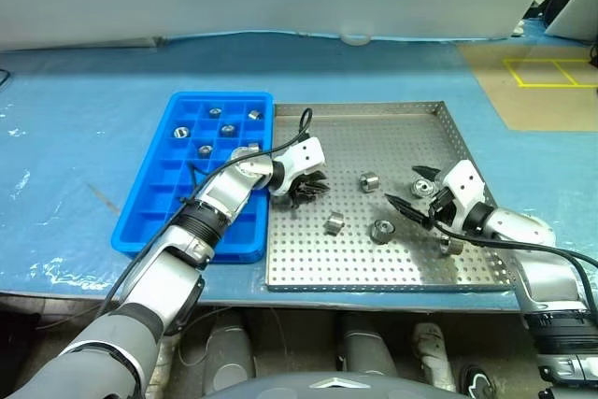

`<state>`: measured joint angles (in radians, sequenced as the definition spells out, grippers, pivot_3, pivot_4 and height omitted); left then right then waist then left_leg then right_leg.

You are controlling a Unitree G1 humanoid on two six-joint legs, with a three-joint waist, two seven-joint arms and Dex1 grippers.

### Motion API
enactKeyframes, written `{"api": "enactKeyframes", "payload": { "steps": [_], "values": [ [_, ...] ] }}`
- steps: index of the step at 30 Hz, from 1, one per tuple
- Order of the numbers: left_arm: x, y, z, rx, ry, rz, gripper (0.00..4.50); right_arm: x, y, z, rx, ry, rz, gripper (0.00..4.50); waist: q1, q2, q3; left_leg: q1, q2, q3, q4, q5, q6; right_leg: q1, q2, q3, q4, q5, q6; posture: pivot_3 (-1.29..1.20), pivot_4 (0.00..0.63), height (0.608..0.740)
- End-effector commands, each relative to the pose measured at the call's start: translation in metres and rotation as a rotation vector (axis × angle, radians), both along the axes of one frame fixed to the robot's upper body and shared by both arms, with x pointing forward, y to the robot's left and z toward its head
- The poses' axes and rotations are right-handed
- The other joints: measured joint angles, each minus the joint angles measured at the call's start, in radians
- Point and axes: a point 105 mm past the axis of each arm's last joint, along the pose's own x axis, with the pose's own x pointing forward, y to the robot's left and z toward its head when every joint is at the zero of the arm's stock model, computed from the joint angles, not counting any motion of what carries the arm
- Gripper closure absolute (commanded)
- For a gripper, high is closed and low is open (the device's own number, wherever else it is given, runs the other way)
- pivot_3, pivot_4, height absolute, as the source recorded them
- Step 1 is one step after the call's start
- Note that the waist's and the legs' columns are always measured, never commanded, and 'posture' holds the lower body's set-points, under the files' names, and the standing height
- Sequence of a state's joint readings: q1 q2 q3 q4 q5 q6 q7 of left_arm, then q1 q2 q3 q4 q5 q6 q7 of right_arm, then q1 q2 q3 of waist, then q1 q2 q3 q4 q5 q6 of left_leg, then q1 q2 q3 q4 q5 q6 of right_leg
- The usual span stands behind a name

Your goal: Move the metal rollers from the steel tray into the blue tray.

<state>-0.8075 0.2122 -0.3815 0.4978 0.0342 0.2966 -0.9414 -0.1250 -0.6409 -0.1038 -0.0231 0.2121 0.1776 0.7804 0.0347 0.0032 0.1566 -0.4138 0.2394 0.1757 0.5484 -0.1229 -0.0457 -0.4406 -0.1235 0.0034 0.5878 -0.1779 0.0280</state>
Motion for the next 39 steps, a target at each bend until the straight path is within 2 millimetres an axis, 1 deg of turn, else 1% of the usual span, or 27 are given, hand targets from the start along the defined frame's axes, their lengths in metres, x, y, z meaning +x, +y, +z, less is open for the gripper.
{"api": "enactKeyframes", "payload": {
  "steps": [1,3,5,7,10,12,13,15,17,19,20,21,25,27,29,33,38,39],
  "values": [
    [0.015,0.019,0.021,-0.164,0.016,0.174,3.66,0.007,0.005,0.014,0.007,-0.060,0.024,0.00,-0.001,0.000,0.000,0.000,0.000,0.000,0.000,0.000,0.000,0.000,0.000,0.000,0.000,0.000,0.000,-0.12,0.150,0.740],
    [0.022,0.025,0.037,-0.256,-0.017,0.246,3.66,0.011,0.009,0.015,0.010,-0.062,0.041,0.00,-0.002,0.000,0.000,0.000,0.000,0.000,0.000,0.000,0.000,-0.001,0.000,0.000,0.000,0.000,0.000,-0.09,0.150,0.740],
    [0.030,0.032,0.063,-0.377,-0.097,0.333,3.66,0.017,0.014,0.015,0.012,-0.061,0.066,0.00,0.001,-0.001,0.000,-0.001,0.000,0.000,0.000,0.000,0.000,-0.001,0.000,-0.001,0.000,0.000,0.000,-0.06,0.150,0.740],
    [0.033,0.038,0.084,-0.480,-0.146,0.397,3.66,0.021,0.019,0.015,0.014,-0.058,0.088,0.00,0.010,-0.001,0.001,-0.003,0.000,0.000,0.000,0.000,0.000,-0.001,0.000,-0.002,0.000,0.000,0.000,-0.03,0.150,0.740],
    [0.034,0.059,0.114,-0.618,-0.245,0.544,3.66,0.029,0.032,0.013,0.018,-0.052,0.137,0.00,0.021,-0.002,0.002,-0.006,0.000,-0.001,0.000,0.000,0.001,-0.002,-0.001,-0.003,-0.002,0.000,-0.001,0.04,0.150,0.740],
    [0.032,0.072,0.125,-0.672,-0.286,0.624,3.66,0.034,0.039,0.013,0.018,-0.051,0.163,0.00,0.030,-0.003,0.002,-0.007,0.000,-0.001,0.000,-0.001,0.001,-0.002,-0.001,-0.004,-0.004,0.000,-0.001,0.05,0.150,0.740],
    [0.031,0.077,0.129,-0.695,-0.307,0.659,3.66,0.036,0.041,0.012,0.017,-0.050,0.173,0.00,0.037,-0.003,0.002,-0.007,0.000,-0.001,0.000,-0.001,0.002,-0.002,-0.001,-0.004,-0.004,0.000,-0.001,0.10,0.150,0.740],
    [0.027,0.102,0.136,-0.725,-0.387,0.804,3.66,0.042,0.048,0.012,0.021,-0.046,0.200,0.00,0.041,-0.003,0.002,-0.007,0.001,-0.001,-0.001,-0.001,0.002,-0.002,-0.001,-0.004,-0.004,0.000,-0.001,0.13,0.150,0.740],
    [0.022,0.125,0.134,-0.710,-0.458,0.929,3.66,0.046,0.054,0.011,0.019,-0.040,0.229,0.00,0.045,-0.003,0.002,-0.006,0.001,-0.001,-0.001,-0.001,0.002,-0.002,0.000,-0.004,-0.004,0.000,-0.001,0.15,0.150,0.740],
    [0.015,0.155,0.121,-0.652,-0.502,1.093,3.66,0.052,0.064,0.011,0.030,-0.033,0.267,0.00,0.051,-0.004,0.002,-0.007,0.001,-0.001,-0.001,-0.001,0.002,-0.002,0.000,-0.005,-0.004,0.000,-0.001,0.21,0.150,0.740],
    [0.011,0.165,0.117,-0.630,-0.520,1.148,3.66,0.054,0.067,0.011,0.031,-0.033,0.280,0.00,0.053,-0.004,0.002,-0.007,0.001,-0.001,-0.001,-0.001,0.001,-0.002,0.000,-0.005,-0.004,0.000,-0.001,0.22,0.150,0.740],
    [0.009,0.170,0.115,-0.620,-0.531,1.179,3.66,0.055,0.069,0.011,0.032,-0.033,0.289,0.00,0.061,-0.004,0.003,-0.007,0.001,-0.001,-0.001,-0.001,0.001,-0.002,0.000,-0.005,-0.003,0.000,-0.001,0.22,0.150,0.740],
    [0.001,0.200,0.095,-0.499,-0.546,1.359,3.66,0.062,0.082,0.011,0.037,-0.030,0.339,0.00,0.091,-0.006,0.004,-0.008,0.001,-0.004,0.000,-0.001,0.001,-0.002,-0.001,-0.007,-0.003,0.000,-0.001,0.30,0.150,0.740],
    [0.001,0.205,0.089,-0.470,-0.547,1.384,3.66,0.064,0.086,0.011,0.032,-0.032,0.354,0.00,0.108,-0.006,0.004,-0.009,0.001,-0.005,0.000,-0.001,0.001,-0.002,-0.001,-0.008,-0.003,0.000,-0.001,0.30,0.150,0.740],
    [0.002,0.204,0.088,-0.468,-0.538,1.375,3.66,0.066,0.087,0.012,0.035,-0.036,0.361,0.00,0.125,-0.007,0.004,-0.011,0.001,-0.006,0.001,0.000,0.001,-0.002,-0.001,-0.009,-0.003,0.000,-0.001,0.30,0.150,0.740],
    [0.004,0.203,0.080,-0.467,-0.496,1.370,3.66,0.067,0.086,0.013,0.036,-0.041,0.361,0.00,0.140,-0.007,0.004,-0.014,0.001,-0.009,0.003,0.000,0.001,-0.003,-0.001,-0.011,-0.003,0.000,-0.001,0.30,0.150,0.740],
    [0.006,0.201,0.065,-0.451,-0.414,1.363,3.66,0.065,0.079,0.011,0.035,-0.041,0.341,0.00,0.143,-0.007,0.004,-0.015,0.001,-0.010,0.004,0.000,0.000,-0.003,-0.001,-0.012,-0.001,0.000,-0.001,0.27,0.150,0.740],
    [0.006,0.198,0.063,-0.455,-0.397,1.351,3.31,0.064,0.078,0.011,0.035,-0.042,0.337,0.00,0.142,-0.007,0.004,-0.015,0.001,-0.010,0.004,0.000,0.000,-0.003,-0.001,-0.012,-0.001,0.000,-0.001,0.27,0.150,0.740]
  ]
}}
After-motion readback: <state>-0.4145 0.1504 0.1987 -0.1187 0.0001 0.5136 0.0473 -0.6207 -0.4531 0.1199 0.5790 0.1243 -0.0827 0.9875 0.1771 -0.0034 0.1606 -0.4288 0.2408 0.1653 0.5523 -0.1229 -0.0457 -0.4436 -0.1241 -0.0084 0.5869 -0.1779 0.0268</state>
